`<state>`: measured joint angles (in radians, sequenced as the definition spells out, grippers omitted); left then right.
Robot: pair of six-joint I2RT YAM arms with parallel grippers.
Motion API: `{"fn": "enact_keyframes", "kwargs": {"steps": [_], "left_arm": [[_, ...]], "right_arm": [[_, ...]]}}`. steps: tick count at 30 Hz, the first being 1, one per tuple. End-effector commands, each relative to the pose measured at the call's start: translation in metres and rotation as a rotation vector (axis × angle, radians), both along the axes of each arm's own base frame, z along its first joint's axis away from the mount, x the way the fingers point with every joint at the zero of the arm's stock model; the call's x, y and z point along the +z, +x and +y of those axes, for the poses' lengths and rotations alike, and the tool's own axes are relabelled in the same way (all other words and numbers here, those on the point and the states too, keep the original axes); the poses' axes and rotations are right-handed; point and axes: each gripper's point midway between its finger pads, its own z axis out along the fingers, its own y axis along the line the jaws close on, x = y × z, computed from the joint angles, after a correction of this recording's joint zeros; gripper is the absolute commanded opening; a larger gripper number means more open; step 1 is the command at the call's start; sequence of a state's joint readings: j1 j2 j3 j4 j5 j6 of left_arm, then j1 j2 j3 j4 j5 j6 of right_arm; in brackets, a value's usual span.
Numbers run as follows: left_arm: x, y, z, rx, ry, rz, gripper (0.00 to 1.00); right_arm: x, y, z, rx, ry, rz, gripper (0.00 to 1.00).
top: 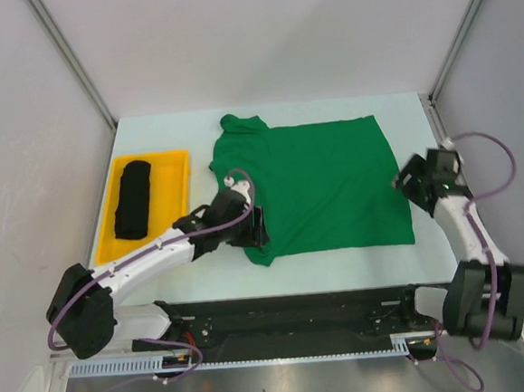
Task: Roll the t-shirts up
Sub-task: Flatten out the T-shirt at the center of the board.
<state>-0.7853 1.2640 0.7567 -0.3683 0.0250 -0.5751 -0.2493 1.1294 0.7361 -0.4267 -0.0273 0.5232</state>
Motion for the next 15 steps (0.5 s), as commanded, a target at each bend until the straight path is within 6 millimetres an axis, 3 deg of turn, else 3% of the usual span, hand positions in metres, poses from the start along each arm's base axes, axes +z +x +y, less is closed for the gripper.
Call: {"fn": "enact_keyframes", "kwargs": {"steps": [1,3,4,5,7,8,9,10,11,13,14,15], "left_arm": [[0.051,0.058,0.015,0.124,-0.040,-0.134,0.65],[0.061,0.079,0.025,0.184,-0.057,-0.157,0.65],[0.063,0.084,0.027,0.203,-0.067,-0.155,0.65],[0.062,0.091,0.029,0.220,-0.093,-0.132,0.64],[0.062,0.098,0.029,0.231,-0.105,-0.132,0.63],[0.061,0.102,0.028,0.239,-0.110,-0.129,0.63],[0.060,0.103,0.027,0.239,-0.113,-0.126,0.62],[0.061,0.106,0.026,0.239,-0.116,-0.132,0.62],[0.059,0.108,0.026,0.244,-0.117,-0.125,0.62],[0.058,0.109,0.024,0.243,-0.125,-0.120,0.62],[0.056,0.109,0.024,0.244,-0.126,-0.118,0.62],[0.053,0.110,0.024,0.241,-0.121,-0.112,0.62]], "right_arm": [[0.046,0.111,0.023,0.136,-0.183,-0.229,0.72],[0.040,0.142,0.030,0.179,-0.166,-0.242,0.64],[0.036,0.171,0.033,0.205,-0.163,-0.256,0.62],[0.037,0.188,0.033,0.216,-0.168,-0.277,0.57],[0.052,0.226,0.030,0.215,-0.181,-0.333,0.52],[0.029,0.242,0.028,0.216,-0.164,-0.301,0.51],[0.023,0.254,0.026,0.213,-0.159,-0.301,0.51],[0.044,0.277,0.023,0.207,-0.175,-0.350,0.50],[0.015,0.289,0.018,0.199,-0.185,-0.297,0.50],[0.004,0.307,0.013,0.202,-0.193,-0.247,0.48],[-0.004,0.333,0.009,0.198,-0.209,-0.247,0.47],[-0.004,0.344,0.006,0.193,-0.221,-0.241,0.46]]}}
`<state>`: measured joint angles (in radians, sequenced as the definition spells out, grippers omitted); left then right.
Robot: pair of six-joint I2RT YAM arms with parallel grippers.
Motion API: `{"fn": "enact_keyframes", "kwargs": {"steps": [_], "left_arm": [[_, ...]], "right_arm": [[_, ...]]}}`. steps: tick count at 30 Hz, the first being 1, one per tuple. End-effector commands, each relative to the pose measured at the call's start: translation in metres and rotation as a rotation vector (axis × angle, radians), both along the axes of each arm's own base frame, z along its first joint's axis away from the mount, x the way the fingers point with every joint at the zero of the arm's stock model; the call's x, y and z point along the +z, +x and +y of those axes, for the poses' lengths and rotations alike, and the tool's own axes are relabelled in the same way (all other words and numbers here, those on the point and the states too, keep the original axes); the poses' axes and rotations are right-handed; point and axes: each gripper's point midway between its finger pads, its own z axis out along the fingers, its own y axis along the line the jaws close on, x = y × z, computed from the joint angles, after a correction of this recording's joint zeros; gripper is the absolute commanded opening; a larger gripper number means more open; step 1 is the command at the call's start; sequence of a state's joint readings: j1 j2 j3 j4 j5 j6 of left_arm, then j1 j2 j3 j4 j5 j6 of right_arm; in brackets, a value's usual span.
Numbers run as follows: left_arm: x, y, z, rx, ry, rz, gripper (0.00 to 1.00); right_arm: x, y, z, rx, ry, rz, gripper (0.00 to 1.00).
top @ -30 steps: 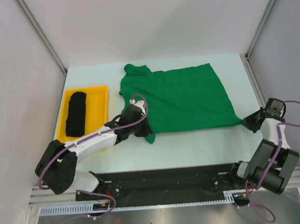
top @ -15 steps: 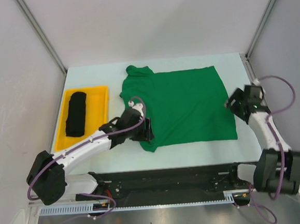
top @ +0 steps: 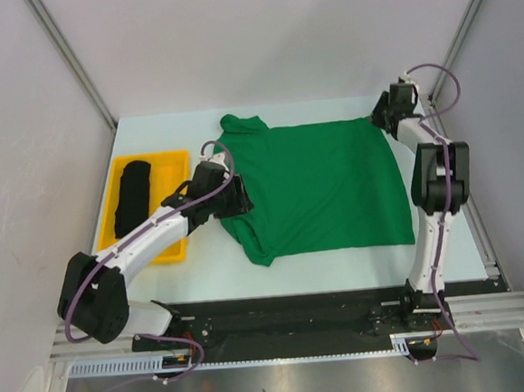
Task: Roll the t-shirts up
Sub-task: Flatten out the T-shirt at the center of the board.
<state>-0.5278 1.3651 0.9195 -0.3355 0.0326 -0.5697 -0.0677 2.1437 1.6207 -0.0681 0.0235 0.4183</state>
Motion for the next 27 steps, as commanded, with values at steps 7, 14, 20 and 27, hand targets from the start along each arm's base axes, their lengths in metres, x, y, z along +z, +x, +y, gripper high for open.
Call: {"fn": "enact_keyframes", "kwargs": {"steps": [7,14,20,27], "left_arm": [[0.009,0.015,-0.005,-0.014,-0.039,-0.027,0.61],[0.017,0.018,-0.004,-0.018,-0.049,-0.039,0.61],[0.019,0.017,0.000,-0.007,-0.042,-0.045,0.61],[0.007,0.011,0.027,0.080,-0.004,-0.043,0.57]], "right_arm": [[-0.026,0.092,-0.025,-0.075,-0.124,0.023,0.47],[-0.052,0.090,-0.015,-0.072,-0.118,0.056,0.47],[-0.061,0.088,-0.008,-0.077,-0.103,0.074,0.31],[-0.045,0.090,-0.033,-0.147,-0.162,0.054,0.03]]}}
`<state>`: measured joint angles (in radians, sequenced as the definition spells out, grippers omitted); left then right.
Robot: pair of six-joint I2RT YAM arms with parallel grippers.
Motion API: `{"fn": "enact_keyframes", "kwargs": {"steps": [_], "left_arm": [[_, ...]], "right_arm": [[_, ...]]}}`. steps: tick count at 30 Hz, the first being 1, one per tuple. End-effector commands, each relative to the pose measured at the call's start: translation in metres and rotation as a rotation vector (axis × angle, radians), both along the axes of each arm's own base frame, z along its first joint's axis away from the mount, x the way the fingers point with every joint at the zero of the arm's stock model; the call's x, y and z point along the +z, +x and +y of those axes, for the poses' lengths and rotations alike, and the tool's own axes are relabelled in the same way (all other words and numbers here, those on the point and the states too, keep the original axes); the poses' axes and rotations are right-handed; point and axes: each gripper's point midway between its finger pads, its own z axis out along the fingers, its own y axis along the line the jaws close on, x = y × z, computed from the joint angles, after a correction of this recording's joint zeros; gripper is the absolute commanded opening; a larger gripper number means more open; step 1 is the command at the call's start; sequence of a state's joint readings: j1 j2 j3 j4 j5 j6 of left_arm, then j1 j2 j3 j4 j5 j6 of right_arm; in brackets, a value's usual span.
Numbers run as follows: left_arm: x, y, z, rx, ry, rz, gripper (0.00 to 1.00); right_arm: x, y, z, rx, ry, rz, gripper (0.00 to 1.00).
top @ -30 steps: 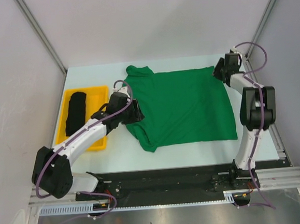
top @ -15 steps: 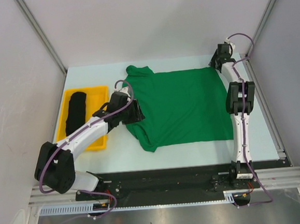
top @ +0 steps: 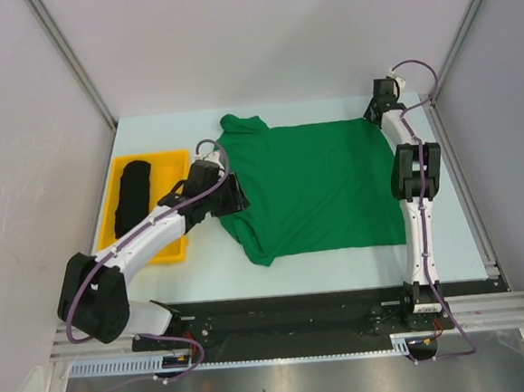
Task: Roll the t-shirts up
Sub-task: Flatten out the T-shirt at the center of the board.
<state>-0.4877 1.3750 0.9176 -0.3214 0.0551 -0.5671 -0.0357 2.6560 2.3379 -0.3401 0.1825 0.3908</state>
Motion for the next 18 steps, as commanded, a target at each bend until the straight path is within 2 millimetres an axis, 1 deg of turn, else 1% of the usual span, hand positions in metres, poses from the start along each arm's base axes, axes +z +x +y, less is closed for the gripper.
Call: {"fn": "enact_keyframes", "kwargs": {"steps": [1,3,4,5,7,9,10,12,15,18], "left_arm": [[0.003,0.001,0.023,0.070,0.014,-0.032,0.54],[-0.003,0.002,0.029,0.087,0.019,-0.028,0.52],[-0.007,0.002,0.031,0.093,0.027,-0.018,0.47],[-0.009,0.003,0.031,0.093,0.026,-0.014,0.45],[-0.017,0.006,0.030,0.094,0.031,0.001,0.44],[-0.021,0.009,0.027,0.094,0.027,0.015,0.44],[-0.025,0.010,0.026,0.095,0.025,0.032,0.45],[-0.027,0.010,0.025,0.112,0.017,0.037,0.45],[-0.035,0.008,0.027,0.119,0.022,0.046,0.52],[-0.036,0.009,0.021,0.102,-0.004,0.052,0.56]], "right_arm": [[0.019,0.004,-0.029,-0.076,-0.059,-0.030,0.02],[0.027,0.007,-0.039,-0.088,-0.063,-0.047,0.01],[0.029,0.007,-0.048,-0.099,-0.062,-0.051,0.01],[0.029,0.006,-0.052,-0.105,-0.064,-0.047,0.01],[0.032,0.007,-0.063,-0.119,-0.065,-0.057,0.01],[0.031,0.006,-0.068,-0.125,-0.068,-0.056,0.01],[0.030,0.006,-0.072,-0.132,-0.072,-0.057,0.01],[0.028,0.004,-0.080,-0.144,-0.073,-0.053,0.00],[0.022,0.003,-0.088,-0.151,-0.066,-0.048,0.00],[0.022,0.003,-0.096,-0.166,-0.063,-0.052,0.00]]}}
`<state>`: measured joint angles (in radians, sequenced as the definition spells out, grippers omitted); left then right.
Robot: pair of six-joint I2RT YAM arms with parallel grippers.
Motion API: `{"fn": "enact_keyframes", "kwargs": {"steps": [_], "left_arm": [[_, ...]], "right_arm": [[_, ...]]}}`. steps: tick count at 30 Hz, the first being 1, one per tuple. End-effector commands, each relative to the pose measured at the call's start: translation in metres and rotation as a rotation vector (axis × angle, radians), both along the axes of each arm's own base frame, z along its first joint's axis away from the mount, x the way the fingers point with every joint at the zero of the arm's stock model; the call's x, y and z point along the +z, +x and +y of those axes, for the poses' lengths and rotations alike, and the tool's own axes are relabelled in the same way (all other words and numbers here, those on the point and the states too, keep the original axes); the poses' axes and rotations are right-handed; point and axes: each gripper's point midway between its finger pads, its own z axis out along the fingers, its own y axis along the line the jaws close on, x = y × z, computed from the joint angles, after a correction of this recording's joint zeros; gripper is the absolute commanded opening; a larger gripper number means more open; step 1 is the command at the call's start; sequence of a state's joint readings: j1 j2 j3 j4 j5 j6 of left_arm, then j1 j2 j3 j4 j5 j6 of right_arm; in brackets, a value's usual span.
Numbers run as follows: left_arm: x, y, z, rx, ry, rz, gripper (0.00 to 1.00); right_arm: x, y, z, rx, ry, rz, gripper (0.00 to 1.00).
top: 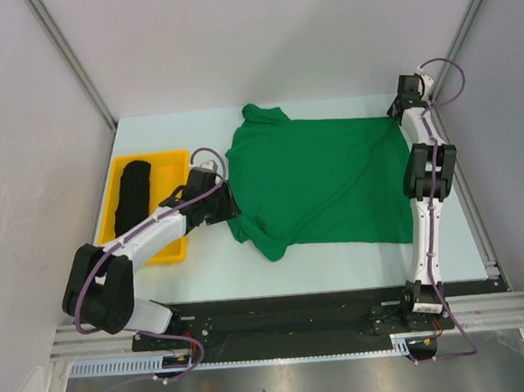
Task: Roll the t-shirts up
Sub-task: Flatten out the T-shirt at the center of the board.
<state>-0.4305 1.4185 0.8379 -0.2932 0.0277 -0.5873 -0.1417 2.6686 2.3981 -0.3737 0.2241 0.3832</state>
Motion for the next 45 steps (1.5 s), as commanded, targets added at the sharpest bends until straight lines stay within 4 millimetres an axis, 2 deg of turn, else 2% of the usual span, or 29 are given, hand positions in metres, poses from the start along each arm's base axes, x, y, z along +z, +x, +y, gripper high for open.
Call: {"fn": "enact_keyframes", "kwargs": {"steps": [1,7,11,12,14,17,18,19,21,22,24,25,26,27,28,29,31,32,33,34,35,36,37,38,39,42,43,44,45], "left_arm": [[0.003,0.009,-0.009,0.009,-0.058,-0.025,0.57],[-0.003,0.004,-0.023,-0.024,-0.112,-0.011,0.58],[-0.006,0.001,-0.031,-0.038,-0.137,-0.003,0.57],[-0.006,0.000,-0.033,-0.042,-0.143,-0.001,0.56],[-0.005,-0.001,-0.037,-0.053,-0.156,-0.001,0.45],[-0.001,-0.007,-0.042,-0.072,-0.165,0.001,0.29],[0.003,-0.009,-0.045,-0.080,-0.172,-0.006,0.24],[0.008,-0.012,-0.047,-0.087,-0.182,-0.018,0.18],[0.012,-0.024,-0.051,-0.102,-0.182,-0.018,0.14],[0.014,-0.029,-0.052,-0.109,-0.183,-0.018,0.10],[0.021,-0.044,-0.058,-0.123,-0.196,-0.025,0.06],[0.016,-0.054,-0.056,-0.124,-0.193,-0.012,0.05],[0.022,-0.061,-0.056,-0.128,-0.207,-0.028,0.05],[0.022,-0.071,-0.060,-0.136,-0.223,-0.019,0.04],[0.011,-0.083,-0.057,-0.135,-0.216,0.003,0.05],[0.006,-0.091,-0.055,-0.135,-0.215,0.015,0.06],[-0.007,-0.108,-0.048,-0.128,-0.211,0.033,0.08],[-0.011,-0.113,-0.045,-0.125,-0.216,0.038,0.12],[-0.016,-0.120,-0.041,-0.126,-0.225,0.045,0.17],[-0.016,-0.120,-0.040,-0.130,-0.223,0.037,0.28],[-0.017,-0.124,-0.036,-0.134,-0.207,0.044,0.37],[-0.016,-0.121,-0.032,-0.126,-0.182,0.024,0.53],[-0.009,-0.118,-0.028,-0.111,-0.183,-0.007,0.59],[-0.009,-0.118,-0.023,-0.092,-0.168,-0.010,0.64],[0.001,-0.108,-0.019,-0.061,-0.171,-0.043,0.68],[0.024,-0.080,0.000,0.026,-0.140,-0.119,0.65],[0.024,-0.069,0.005,0.052,-0.115,-0.132,0.64],[0.024,-0.059,0.015,0.083,-0.090,-0.141,0.64],[0.030,-0.049,0.016,0.098,-0.087,-0.153,0.61]], "right_arm": [[0.011,0.008,-0.018,-0.037,-0.033,-0.042,0.00],[0.012,0.005,-0.036,-0.081,-0.021,-0.054,0.01],[0.016,0.007,-0.032,-0.074,-0.012,-0.063,0.05],[0.022,0.007,-0.031,-0.076,-0.014,-0.070,0.09],[0.031,0.006,-0.029,-0.084,-0.017,-0.074,0.15],[0.059,0.001,-0.025,-0.106,-0.002,-0.091,0.34],[0.066,-0.001,-0.024,-0.111,0.006,-0.094,0.45],[0.085,-0.005,-0.022,-0.126,0.028,-0.119,0.52],[0.096,-0.014,-0.009,-0.120,0.062,-0.104,0.65],[0.111,-0.020,-0.002,-0.114,0.078,-0.111,0.67],[0.119,-0.033,0.019,-0.094,0.098,-0.079,0.70],[0.122,-0.039,0.029,-0.081,0.107,-0.064,0.71],[0.132,-0.054,0.040,-0.072,0.123,-0.048,0.71],[0.131,-0.062,0.061,-0.036,0.135,-0.027,0.72],[0.136,-0.072,0.072,-0.018,0.146,-0.017,0.72],[0.133,-0.096,0.086,0.000,0.164,0.025,0.72],[0.137,-0.123,0.130,0.084,0.198,0.040,0.72],[0.130,-0.154,0.145,0.115,0.210,0.051,0.72],[0.129,-0.170,0.157,0.129,0.224,0.057,0.72],[0.116,-0.192,0.186,0.200,0.246,0.088,0.72],[0.119,-0.206,0.198,0.232,0.261,0.065,0.72],[0.100,-0.241,0.207,0.245,0.281,0.113,0.70],[0.097,-0.262,0.239,0.331,0.292,0.127,0.69],[0.092,-0.279,0.248,0.351,0.282,0.144,0.66],[0.080,-0.311,0.256,0.367,0.277,0.177,0.66],[0.071,-0.364,0.288,0.442,0.289,0.195,0.57],[0.067,-0.385,0.293,0.454,0.349,0.176,0.54],[0.069,-0.404,0.309,0.502,0.376,0.169,0.52],[0.069,-0.415,0.314,0.513,0.391,0.159,0.52]]}}
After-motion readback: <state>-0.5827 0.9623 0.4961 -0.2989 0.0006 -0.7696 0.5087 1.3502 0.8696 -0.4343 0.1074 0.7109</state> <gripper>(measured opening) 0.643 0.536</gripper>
